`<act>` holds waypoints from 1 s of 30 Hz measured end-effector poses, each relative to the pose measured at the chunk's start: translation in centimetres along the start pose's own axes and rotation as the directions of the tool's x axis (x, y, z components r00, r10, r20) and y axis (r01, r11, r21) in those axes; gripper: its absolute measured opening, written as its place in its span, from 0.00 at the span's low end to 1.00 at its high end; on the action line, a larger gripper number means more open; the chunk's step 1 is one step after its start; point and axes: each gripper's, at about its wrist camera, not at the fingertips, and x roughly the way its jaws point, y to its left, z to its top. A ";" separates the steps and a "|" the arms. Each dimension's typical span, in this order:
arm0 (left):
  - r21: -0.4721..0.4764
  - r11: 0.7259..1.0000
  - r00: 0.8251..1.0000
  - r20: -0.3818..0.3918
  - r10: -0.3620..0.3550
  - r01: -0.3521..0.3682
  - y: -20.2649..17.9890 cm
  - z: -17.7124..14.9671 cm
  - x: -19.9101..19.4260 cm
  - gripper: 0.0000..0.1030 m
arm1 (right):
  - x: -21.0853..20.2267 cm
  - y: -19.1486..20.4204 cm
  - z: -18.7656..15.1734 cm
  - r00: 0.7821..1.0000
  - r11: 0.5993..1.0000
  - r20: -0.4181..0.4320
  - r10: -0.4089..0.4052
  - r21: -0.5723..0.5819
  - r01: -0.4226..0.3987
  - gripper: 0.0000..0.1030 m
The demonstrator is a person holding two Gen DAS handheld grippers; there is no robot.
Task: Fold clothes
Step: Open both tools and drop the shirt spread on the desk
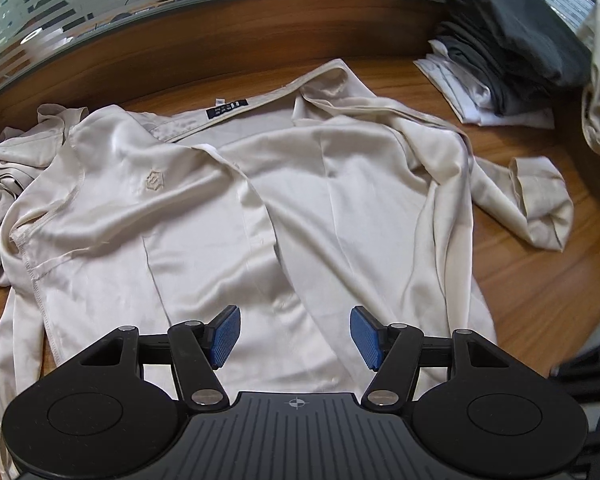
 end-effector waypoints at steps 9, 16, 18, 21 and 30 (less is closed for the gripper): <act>0.009 0.999 0.999 -0.002 0.033 -0.033 -1.6 -3.6 -0.5 0.62 | -3.8 -4.5 3.0 0.988 0.989 0.045 -0.148 0.012 0.147 0.18; -0.104 0.991 0.996 0.015 0.082 -0.080 -5.3 -5.3 -1.1 0.62 | -5.3 -14.0 7.8 0.963 0.964 0.058 -0.262 -0.020 0.264 0.19; -0.141 0.985 0.995 0.022 0.098 -0.094 -6.9 -5.6 -1.0 0.62 | -4.9 -16.8 9.5 0.958 0.957 0.055 -0.283 -0.043 0.285 0.21; -0.195 0.973 0.991 0.018 0.132 -0.126 -9.2 -5.8 -0.7 0.62 | -3.6 -19.9 12.0 0.956 0.952 0.043 -0.291 -0.090 0.294 0.24; -0.337 0.927 0.985 -0.004 0.172 -0.163 -14.3 -6.1 0.3 0.62 | 1.8 -23.4 16.0 0.960 0.925 -0.033 -0.280 -0.278 0.260 0.26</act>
